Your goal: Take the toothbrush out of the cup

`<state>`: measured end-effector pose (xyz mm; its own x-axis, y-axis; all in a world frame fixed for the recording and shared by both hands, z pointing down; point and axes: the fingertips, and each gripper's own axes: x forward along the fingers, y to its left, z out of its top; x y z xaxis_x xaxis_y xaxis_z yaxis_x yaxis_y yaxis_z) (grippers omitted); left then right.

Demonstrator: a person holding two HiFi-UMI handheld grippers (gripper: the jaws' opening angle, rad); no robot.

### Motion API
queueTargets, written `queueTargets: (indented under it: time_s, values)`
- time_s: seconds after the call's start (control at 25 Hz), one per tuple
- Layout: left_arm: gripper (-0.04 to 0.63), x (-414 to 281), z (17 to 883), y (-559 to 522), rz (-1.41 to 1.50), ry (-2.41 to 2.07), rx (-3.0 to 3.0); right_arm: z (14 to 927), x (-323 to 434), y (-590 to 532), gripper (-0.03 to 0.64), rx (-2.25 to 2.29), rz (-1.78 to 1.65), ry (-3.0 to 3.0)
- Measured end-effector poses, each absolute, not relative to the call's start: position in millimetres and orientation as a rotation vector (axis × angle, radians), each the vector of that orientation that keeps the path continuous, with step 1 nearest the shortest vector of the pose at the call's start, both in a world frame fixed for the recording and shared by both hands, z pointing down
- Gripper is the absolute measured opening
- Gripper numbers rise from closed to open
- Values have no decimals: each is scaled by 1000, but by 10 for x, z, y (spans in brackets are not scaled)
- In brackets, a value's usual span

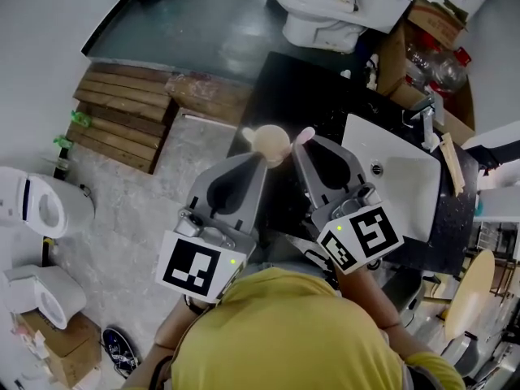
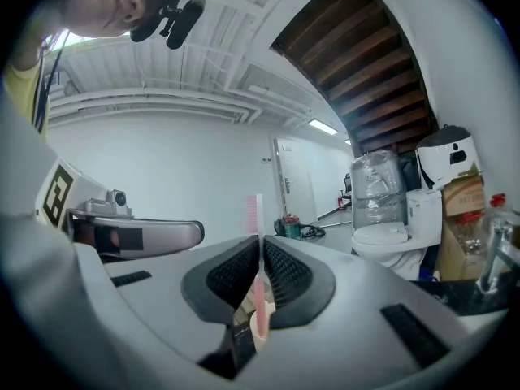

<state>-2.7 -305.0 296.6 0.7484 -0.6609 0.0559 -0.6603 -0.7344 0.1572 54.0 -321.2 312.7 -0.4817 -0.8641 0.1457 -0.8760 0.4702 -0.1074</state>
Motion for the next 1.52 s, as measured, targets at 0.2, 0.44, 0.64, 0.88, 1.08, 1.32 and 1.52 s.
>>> queueTargets:
  time_s: [0.2, 0.44, 0.64, 0.88, 1.08, 1.32, 1.52]
  values:
    - [9, -34, 2871, -2949, -17, -1076, 2814, 2959, 521, -3031, 35, 1546, 182, -2640]
    - [9, 32, 2729, -2856, -61, -1079, 2806, 2884, 467, -2851, 35, 1504, 133, -2643]
    - [9, 46, 2684, -2787, -67, -1089, 2822, 2840, 419, -2730, 35, 1473, 101, -2648]
    - [9, 64, 2680, -2729, -49, -1094, 2833, 2770, 371, -2637, 35, 1459, 56, -2658]
    - [9, 115, 2692, -2701, -38, -1080, 2839, 2730, 364, -2594, 35, 1455, 27, -2668]
    - [9, 121, 2686, -2692, -26, -1074, 2845, 2739, 358, -2585, 35, 1453, 30, -2654]
    - [9, 134, 2699, -2704, -20, -1066, 2847, 2757, 362, -2617, 35, 1453, 37, -2652]
